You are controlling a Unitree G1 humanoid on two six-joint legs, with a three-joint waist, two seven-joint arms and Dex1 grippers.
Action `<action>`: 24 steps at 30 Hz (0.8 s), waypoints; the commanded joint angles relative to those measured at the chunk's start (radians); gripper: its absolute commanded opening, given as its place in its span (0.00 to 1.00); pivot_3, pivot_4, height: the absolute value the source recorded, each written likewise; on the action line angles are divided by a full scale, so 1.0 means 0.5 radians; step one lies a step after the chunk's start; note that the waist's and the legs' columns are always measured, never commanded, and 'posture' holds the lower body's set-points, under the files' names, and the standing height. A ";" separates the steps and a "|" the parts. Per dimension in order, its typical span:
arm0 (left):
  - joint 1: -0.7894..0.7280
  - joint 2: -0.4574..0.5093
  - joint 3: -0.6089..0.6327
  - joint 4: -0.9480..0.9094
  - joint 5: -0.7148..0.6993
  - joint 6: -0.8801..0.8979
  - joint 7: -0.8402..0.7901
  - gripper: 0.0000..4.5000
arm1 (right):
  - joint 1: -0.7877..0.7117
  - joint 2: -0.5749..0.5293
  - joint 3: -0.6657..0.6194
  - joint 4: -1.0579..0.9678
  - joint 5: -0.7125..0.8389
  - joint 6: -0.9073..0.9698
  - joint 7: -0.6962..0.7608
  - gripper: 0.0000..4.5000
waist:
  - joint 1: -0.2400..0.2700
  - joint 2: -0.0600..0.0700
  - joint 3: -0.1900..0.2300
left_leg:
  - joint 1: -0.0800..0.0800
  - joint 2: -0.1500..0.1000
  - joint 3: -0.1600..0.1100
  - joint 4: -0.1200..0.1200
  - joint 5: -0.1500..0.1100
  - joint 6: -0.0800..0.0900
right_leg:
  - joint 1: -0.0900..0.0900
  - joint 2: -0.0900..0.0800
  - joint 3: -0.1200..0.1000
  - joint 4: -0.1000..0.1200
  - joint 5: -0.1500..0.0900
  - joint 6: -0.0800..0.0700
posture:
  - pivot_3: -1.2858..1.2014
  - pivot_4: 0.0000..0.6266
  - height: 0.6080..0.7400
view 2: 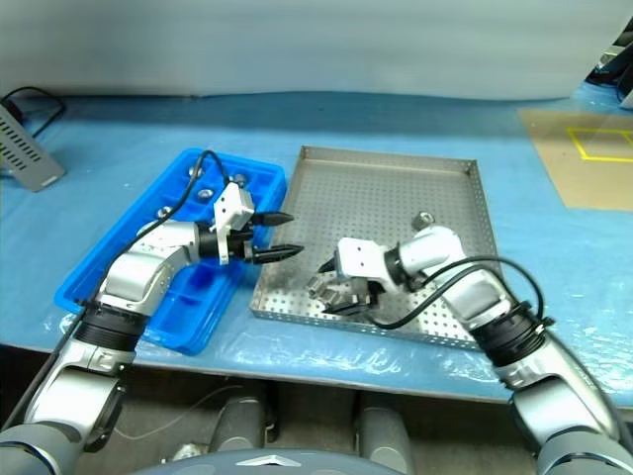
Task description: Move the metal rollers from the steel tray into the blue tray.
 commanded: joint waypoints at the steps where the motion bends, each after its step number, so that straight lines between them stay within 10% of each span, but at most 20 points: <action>1: 0.013 -0.012 0.043 -0.089 -0.006 -0.014 0.037 0.82 | -0.041 -0.052 -0.032 -0.044 -0.027 -0.083 0.093 0.81 | -0.007 0.000 0.000 | 0.001 0.000 0.000 0.002 -0.001 0.001 | 0.002 0.000 0.000 0.000 0.000 0.000 | 0.46 0.24 1.00; 24: 0.069 -0.018 0.017 -0.103 0.033 -0.008 0.091 0.82 | -0.076 0.293 0.053 0.215 -0.212 -0.133 -0.081 0.81 | -0.011 0.000 0.000 | 0.001 0.001 0.000 0.004 -0.001 0.001 | 0.001 0.000 0.000 0.004 0.000 0.000 | 0.46 0.24 1.00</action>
